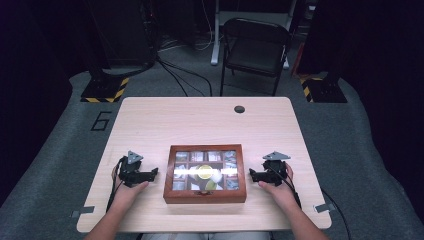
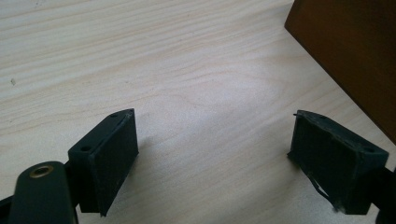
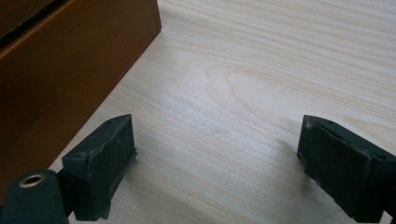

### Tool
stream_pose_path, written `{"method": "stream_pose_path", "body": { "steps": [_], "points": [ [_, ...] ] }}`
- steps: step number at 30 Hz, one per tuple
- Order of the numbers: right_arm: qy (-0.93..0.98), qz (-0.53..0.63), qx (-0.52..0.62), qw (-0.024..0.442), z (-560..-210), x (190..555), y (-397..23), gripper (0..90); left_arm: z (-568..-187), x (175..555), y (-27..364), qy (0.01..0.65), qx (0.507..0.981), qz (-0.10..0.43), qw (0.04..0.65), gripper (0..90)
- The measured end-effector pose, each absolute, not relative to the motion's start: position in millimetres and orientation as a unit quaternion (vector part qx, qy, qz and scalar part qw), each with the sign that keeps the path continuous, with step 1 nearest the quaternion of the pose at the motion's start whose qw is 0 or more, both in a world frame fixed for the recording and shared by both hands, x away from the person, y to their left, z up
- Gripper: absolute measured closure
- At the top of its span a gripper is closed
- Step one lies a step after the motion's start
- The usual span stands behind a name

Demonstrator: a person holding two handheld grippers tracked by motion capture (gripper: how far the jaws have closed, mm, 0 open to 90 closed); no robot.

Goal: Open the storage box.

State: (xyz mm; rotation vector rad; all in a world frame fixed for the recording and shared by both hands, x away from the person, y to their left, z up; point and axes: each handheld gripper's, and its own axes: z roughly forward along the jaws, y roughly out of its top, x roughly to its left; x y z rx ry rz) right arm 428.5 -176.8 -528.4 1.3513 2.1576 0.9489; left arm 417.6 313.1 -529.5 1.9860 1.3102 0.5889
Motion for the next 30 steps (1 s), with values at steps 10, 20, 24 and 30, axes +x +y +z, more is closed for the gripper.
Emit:
{"method": "stream_pose_path", "body": {
  "steps": [10, 20, 24, 30],
  "points": [
    [0.776, 0.342, 0.487, 0.211, -528.4, 427.7, -176.9, 10.9, -530.0, 417.5, 312.3, 0.507, 0.759, 0.228, 0.341, 15.0],
    [0.774, 0.347, 0.485, 0.214, -528.4, 427.1, -177.5, 13.4, -529.3, 416.4, 312.4, 0.511, 0.757, 0.222, 0.342, 15.0],
    [0.773, 0.346, 0.487, 0.211, -528.2, 426.5, -177.8, 14.0, -530.0, 416.8, 312.0, 0.511, 0.754, 0.225, 0.346, 15.2],
    [0.774, 0.338, 0.492, 0.212, -525.7, 427.1, -179.7, 18.3, -527.9, 416.3, 311.8, 0.513, 0.757, 0.219, 0.34, 15.9]
  ]
}}
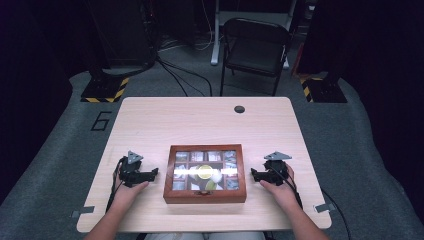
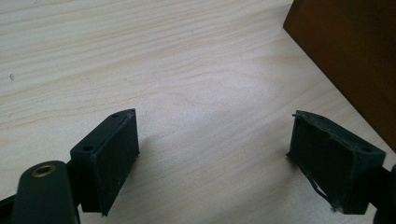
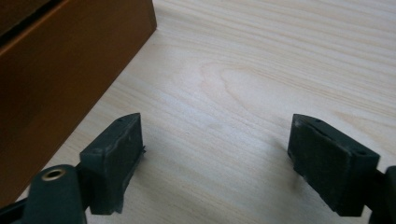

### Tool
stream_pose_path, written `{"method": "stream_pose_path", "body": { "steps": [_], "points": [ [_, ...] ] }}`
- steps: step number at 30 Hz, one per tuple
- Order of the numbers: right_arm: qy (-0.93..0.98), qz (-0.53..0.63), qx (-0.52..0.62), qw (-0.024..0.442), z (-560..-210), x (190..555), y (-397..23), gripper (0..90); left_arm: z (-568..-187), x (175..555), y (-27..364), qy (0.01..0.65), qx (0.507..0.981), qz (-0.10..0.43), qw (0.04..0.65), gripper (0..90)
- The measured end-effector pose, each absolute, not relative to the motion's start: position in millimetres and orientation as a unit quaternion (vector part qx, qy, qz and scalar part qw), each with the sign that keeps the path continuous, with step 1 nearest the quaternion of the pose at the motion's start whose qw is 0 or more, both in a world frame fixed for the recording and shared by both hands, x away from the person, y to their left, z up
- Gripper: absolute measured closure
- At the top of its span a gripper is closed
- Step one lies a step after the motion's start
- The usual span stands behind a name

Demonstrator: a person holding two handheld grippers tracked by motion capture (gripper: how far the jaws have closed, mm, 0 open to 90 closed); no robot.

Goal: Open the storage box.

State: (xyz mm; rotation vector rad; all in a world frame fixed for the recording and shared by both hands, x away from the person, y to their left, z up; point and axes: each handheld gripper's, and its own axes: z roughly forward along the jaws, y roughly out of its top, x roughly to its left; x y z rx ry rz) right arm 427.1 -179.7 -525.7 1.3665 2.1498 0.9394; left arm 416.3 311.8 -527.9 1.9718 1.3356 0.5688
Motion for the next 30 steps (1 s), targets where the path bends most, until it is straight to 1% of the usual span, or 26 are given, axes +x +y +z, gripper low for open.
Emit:
{"method": "stream_pose_path", "body": {
  "steps": [1, 5, 7, 10, 16, 23, 30],
  "points": [
    [0.775, 0.335, 0.492, 0.211, -525, 427, -180, 19.3, -528, 416, 312, 0.514, 0.754, 0.222, 0.342, 16.8],
    [0.776, 0.33, 0.499, 0.201, -520, 426, -182, 26.3, -525, 415, 313, 0.516, 0.753, 0.204, 0.354, 24.3],
    [0.777, 0.329, 0.497, 0.201, -518, 426, -184, 30.4, -522, 415, 312, 0.507, 0.764, 0.199, 0.346, 25.8],
    [0.77, 0.33, 0.507, 0.202, -513, 426, -183, 33.3, -516, 413, 311, 0.501, 0.766, 0.2, 0.351, 28.8],
    [0.768, 0.348, 0.498, 0.2, -503, 419, -184, 33.9, -507, 408, 309, 0.502, 0.761, 0.187, 0.365, 32.4],
    [0.76, 0.377, 0.499, 0.175, -494, 411, -183, 33.5, -500, 401, 306, 0.503, 0.755, 0.178, 0.382, 32.5],
    [0.761, 0.386, 0.49, 0.177, -487, 404, -182, 32.8, -492, 393, 305, 0.503, 0.752, 0.174, 0.389, 32.0]
  ]
}}
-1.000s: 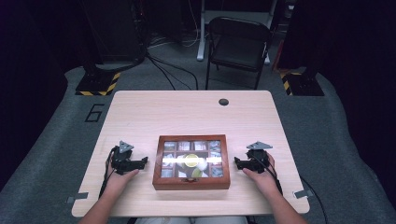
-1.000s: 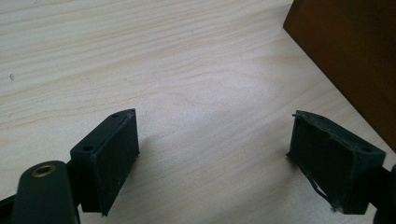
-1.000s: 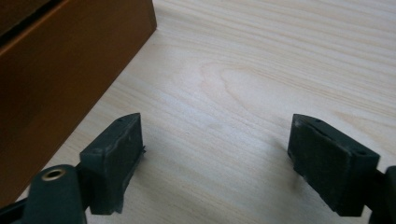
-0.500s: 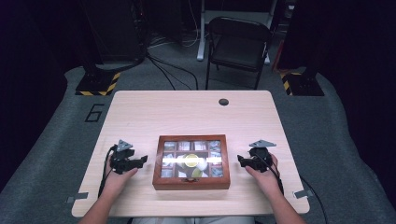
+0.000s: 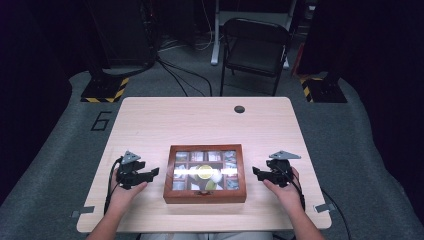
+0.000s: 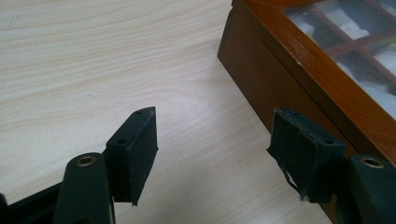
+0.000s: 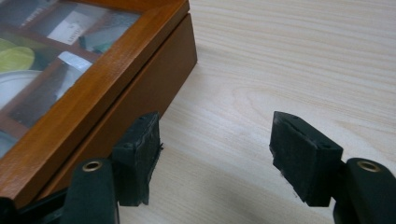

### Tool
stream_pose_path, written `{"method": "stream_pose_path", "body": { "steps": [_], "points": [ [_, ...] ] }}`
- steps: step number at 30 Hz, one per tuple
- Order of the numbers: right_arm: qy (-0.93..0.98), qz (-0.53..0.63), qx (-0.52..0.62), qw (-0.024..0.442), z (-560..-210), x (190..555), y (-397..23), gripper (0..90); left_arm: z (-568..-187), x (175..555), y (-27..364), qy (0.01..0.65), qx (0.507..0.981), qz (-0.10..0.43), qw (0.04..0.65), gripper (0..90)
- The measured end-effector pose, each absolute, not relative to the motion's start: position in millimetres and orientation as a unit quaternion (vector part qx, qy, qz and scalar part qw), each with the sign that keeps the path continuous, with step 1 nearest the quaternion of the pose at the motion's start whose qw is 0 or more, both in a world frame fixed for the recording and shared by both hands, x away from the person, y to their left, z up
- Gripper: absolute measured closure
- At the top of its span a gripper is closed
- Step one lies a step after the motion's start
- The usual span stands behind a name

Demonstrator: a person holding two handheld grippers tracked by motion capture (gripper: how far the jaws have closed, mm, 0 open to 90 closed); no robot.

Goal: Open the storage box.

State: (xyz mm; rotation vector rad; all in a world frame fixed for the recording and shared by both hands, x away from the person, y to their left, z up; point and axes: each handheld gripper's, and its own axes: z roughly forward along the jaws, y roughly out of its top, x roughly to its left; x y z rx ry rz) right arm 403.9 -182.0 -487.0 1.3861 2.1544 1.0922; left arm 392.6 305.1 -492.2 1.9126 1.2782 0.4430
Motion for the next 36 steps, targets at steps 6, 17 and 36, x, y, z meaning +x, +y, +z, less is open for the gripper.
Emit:
{"method": "stream_pose_path", "body": {
  "steps": [6, 17, 36],
  "points": [
    [0.761, 0.393, 0.486, 0.175, -479, 396, -181, 32.1, -486, 385, 306, 0.505, 0.742, 0.171, 0.406, 31.9],
    [0.762, 0.402, 0.474, 0.183, -469, 385, -180, 32.7, -476, 372, 302, 0.494, 0.743, 0.175, 0.417, 31.9],
    [0.79, 0.393, 0.43, 0.193, -465, 355, -162, 32.3, -473, 359, 288, 0.481, 0.752, 0.166, 0.419, 32.3]
  ]
}}
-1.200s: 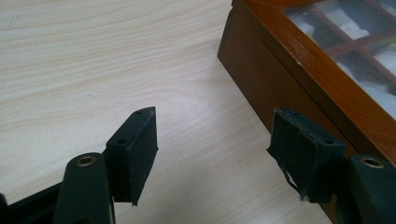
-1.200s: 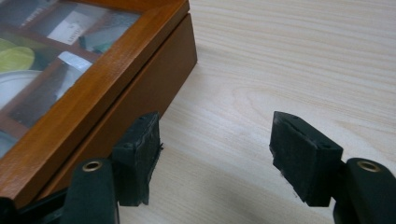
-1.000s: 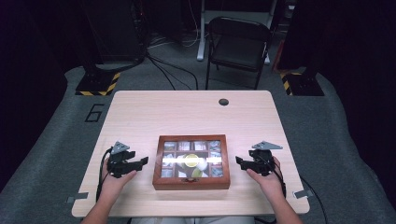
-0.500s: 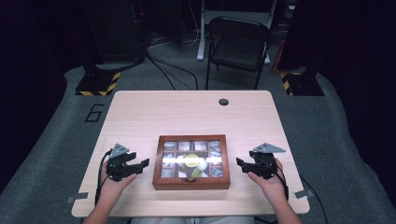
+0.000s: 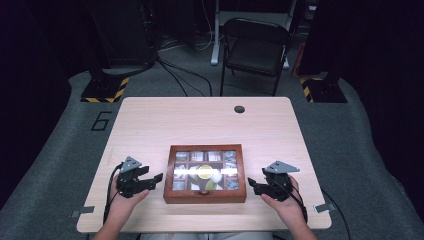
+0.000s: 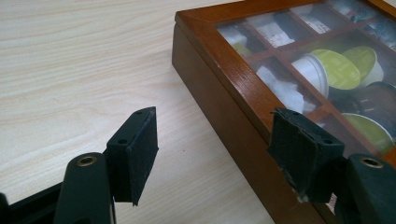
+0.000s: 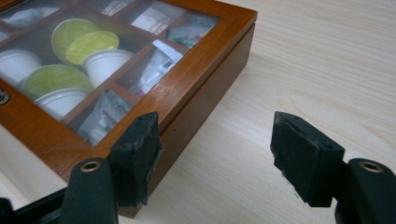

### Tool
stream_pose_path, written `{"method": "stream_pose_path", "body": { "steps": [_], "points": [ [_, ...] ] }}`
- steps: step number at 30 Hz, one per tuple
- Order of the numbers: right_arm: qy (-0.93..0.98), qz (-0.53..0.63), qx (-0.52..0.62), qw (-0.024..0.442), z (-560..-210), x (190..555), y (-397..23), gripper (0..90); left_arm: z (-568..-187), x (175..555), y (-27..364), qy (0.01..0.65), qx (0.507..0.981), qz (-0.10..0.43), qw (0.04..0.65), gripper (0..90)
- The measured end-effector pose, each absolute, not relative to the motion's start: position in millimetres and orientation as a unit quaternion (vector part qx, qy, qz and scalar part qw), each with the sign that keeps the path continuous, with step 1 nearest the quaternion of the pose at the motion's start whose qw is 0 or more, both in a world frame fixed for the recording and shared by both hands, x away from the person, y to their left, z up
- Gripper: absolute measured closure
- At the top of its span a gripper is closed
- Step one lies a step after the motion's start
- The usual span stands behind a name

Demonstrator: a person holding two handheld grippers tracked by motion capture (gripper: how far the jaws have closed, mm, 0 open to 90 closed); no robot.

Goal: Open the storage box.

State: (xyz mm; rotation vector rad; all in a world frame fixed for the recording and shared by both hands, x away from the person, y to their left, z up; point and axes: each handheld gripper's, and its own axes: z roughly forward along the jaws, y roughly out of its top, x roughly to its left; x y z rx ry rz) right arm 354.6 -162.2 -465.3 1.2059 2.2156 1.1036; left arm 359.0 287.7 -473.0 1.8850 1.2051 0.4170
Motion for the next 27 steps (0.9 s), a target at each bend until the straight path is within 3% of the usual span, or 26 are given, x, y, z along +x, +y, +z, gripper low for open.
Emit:
{"method": "stream_pose_path", "body": {
  "steps": [21, 27],
  "points": [
    [0.781, 0.423, 0.428, 0.166, -453, 325, -169, 37.4, -468, 315, 272, 0.46, 0.755, 0.138, 0.447, 35.1],
    [0.782, 0.426, 0.422, 0.169, -454, 319, -165, 38.0, -467, 310, 270, 0.455, 0.754, 0.151, 0.45, 35.6]
  ]
}}
